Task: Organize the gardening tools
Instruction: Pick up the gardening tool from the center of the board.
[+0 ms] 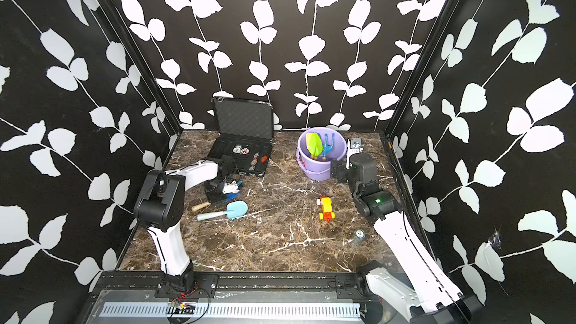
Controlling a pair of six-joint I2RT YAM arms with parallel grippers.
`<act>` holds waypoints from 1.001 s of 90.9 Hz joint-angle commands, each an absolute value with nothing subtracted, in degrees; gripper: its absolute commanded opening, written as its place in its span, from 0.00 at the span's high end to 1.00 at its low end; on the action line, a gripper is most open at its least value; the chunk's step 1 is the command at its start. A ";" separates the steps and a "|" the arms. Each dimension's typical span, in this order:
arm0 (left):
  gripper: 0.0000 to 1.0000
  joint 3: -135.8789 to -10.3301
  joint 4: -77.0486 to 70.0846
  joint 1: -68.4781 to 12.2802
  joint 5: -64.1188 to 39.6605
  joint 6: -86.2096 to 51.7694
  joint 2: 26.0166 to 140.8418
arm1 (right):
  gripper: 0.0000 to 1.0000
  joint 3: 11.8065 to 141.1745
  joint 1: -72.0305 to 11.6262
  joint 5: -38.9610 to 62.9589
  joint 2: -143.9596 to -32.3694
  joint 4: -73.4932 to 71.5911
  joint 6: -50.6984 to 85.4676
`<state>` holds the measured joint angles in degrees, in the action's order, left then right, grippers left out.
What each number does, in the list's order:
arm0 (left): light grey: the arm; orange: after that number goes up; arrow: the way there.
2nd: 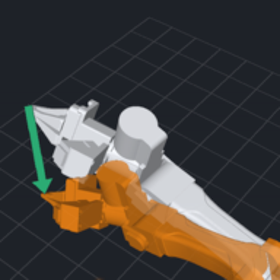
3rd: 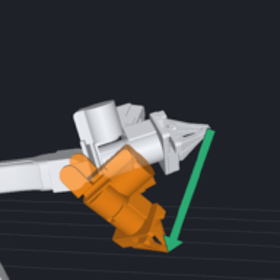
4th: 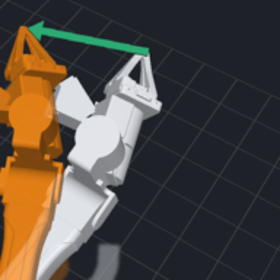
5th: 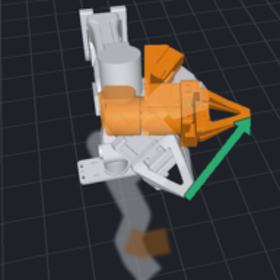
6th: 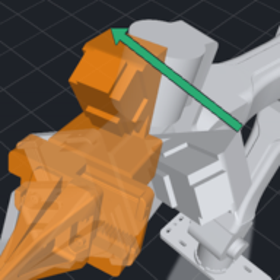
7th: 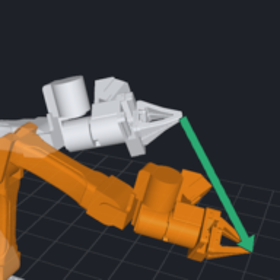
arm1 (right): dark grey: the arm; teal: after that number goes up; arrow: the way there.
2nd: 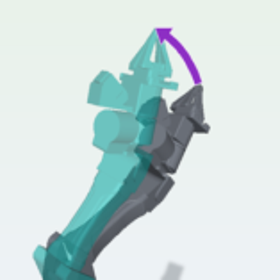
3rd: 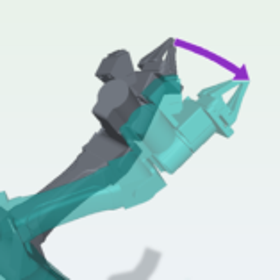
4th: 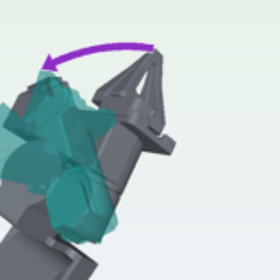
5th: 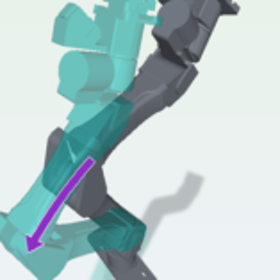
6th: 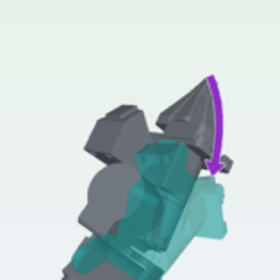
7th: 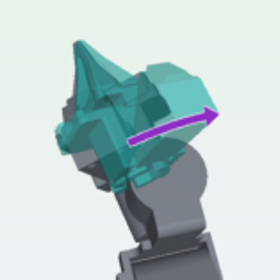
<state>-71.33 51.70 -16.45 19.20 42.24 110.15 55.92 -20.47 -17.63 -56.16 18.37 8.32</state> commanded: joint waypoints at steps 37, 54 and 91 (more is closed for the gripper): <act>1.00 -72.57 50.33 -16.87 13.81 40.99 97.84 | 0.01 55.99 -20.26 -16.77 -56.16 16.00 9.05; 1.00 -73.91 52.12 -17.87 11.32 40.31 92.45 | 0.01 56.07 -20.30 -14.61 -56.72 15.56 9.36; 1.00 -72.27 43.91 -20.43 6.65 35.81 83.20 | 0.00 56.88 -20.30 -8.82 -58.65 15.03 10.83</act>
<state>-72.93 48.27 -19.62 8.95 39.00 87.53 55.92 -20.47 -11.51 -58.46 17.65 9.65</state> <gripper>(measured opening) 0.162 0.994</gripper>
